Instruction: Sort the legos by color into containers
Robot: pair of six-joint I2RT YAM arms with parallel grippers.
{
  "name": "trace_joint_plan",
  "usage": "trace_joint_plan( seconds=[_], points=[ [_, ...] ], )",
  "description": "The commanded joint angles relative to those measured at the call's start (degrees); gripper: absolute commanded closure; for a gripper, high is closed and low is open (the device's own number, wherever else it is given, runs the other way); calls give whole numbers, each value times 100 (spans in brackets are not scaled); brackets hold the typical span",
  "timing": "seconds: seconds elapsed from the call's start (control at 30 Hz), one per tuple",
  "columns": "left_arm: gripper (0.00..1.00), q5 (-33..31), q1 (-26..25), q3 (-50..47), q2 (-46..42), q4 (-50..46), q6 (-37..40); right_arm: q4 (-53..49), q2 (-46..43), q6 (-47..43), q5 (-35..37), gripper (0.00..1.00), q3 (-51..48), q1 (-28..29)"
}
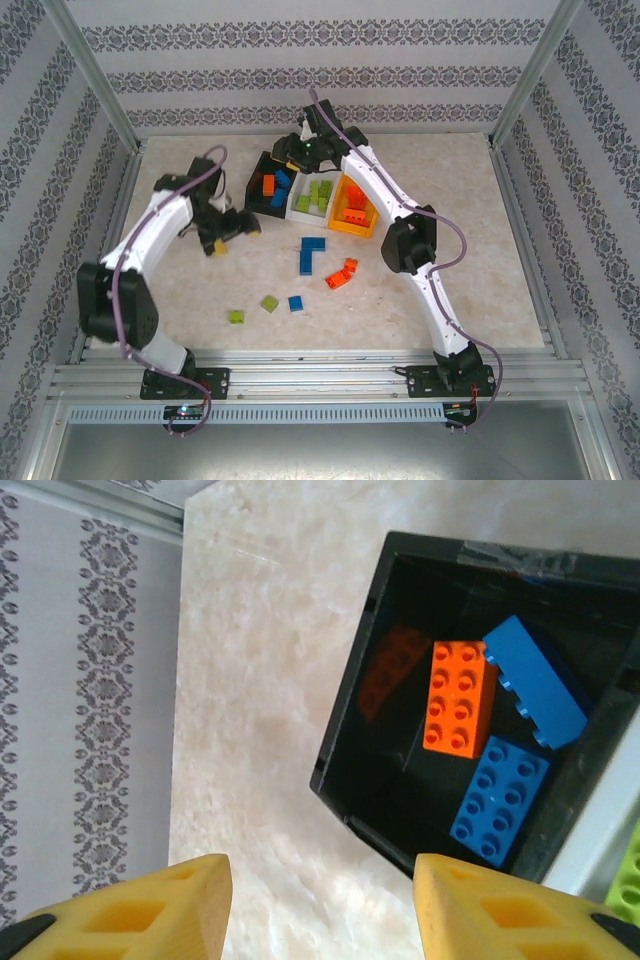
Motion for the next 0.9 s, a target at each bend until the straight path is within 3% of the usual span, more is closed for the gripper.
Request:
trace_joint_plan(
  seconds=[0.0,0.13,0.4,0.6,0.87],
  points=[
    [20,-317,-35,1362,989,295,218,-544,-601,-597,74,48,-357,-84],
    [35,-838,-63,3117,2377,-269,518,-454,-1617,-958,105,49,-1781,-171],
    [36,-1510,-592,5198,4149,-798,727,324,-3782,-968,117,52,-5063,-748],
    [42,-2204,-739,6208,4990,-988,683,214,-4367,-1093,-99,53,-5973,-1020],
    [48,-2741,-728,6423,5341,-789,361,58,-4677,-1186,-356,53,-6475,-1225]
  ],
)
